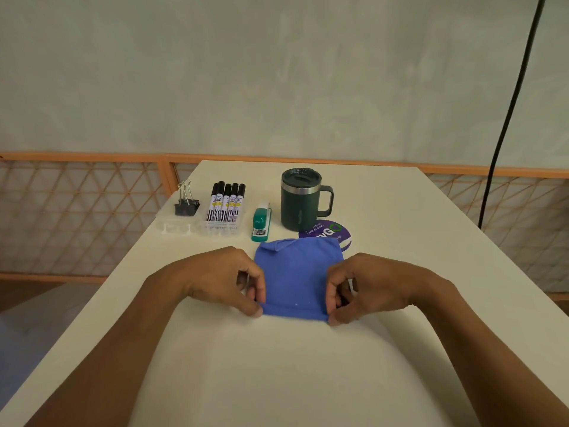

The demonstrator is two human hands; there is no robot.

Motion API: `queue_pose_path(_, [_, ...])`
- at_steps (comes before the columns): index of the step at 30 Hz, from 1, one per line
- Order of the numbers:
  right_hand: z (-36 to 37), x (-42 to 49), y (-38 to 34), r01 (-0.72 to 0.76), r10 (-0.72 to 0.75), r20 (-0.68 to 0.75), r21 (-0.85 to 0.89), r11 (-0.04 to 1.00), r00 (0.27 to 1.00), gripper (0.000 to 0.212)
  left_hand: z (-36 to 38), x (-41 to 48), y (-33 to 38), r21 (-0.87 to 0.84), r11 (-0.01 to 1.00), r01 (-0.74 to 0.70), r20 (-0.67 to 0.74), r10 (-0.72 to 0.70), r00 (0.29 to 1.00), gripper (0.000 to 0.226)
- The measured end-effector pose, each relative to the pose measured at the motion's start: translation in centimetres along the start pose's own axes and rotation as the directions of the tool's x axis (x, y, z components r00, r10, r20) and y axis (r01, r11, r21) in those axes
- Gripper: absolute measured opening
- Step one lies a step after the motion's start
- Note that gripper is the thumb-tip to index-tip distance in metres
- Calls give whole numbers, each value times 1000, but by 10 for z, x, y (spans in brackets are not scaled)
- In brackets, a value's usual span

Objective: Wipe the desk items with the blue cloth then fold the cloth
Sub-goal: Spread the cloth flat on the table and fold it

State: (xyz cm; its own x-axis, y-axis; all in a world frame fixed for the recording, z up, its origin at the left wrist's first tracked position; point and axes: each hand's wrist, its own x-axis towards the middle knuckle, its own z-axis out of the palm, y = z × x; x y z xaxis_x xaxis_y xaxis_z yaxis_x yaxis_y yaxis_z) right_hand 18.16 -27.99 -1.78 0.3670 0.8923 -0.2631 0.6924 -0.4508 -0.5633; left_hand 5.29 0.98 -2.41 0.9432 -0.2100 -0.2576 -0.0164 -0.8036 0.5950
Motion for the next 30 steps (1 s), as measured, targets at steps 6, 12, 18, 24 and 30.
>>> queue_pose_path(6, [-13, -10, 1, 52, -52, -1, 94, 994, 999, 7, -5, -3, 2, -58, 997, -43, 33, 45, 998, 11])
queue_pose_path(12, [-5, 12, 19, 117, -10, -440, 217, 969, 898, 11, -4, 7, -15, -128, 991, -37, -181, 13, 983, 11])
queue_pose_path(18, [8, 31, 29, 117, 40, -599, 221, 968, 799, 13, -1, 15, -22, -117, 992, -44, -426, -10, 905, 11])
queue_pose_path(24, [10, 47, 36, 119, 96, -707, 249, 961, 701, 11, 3, 27, -32, -189, 981, -43, -591, -79, 803, 5])
queue_pose_path(30, [16, 67, 43, 45, 101, -756, 171, 984, 647, 9, 17, 42, -38, -1, 991, 134, -705, -96, 703, 9])
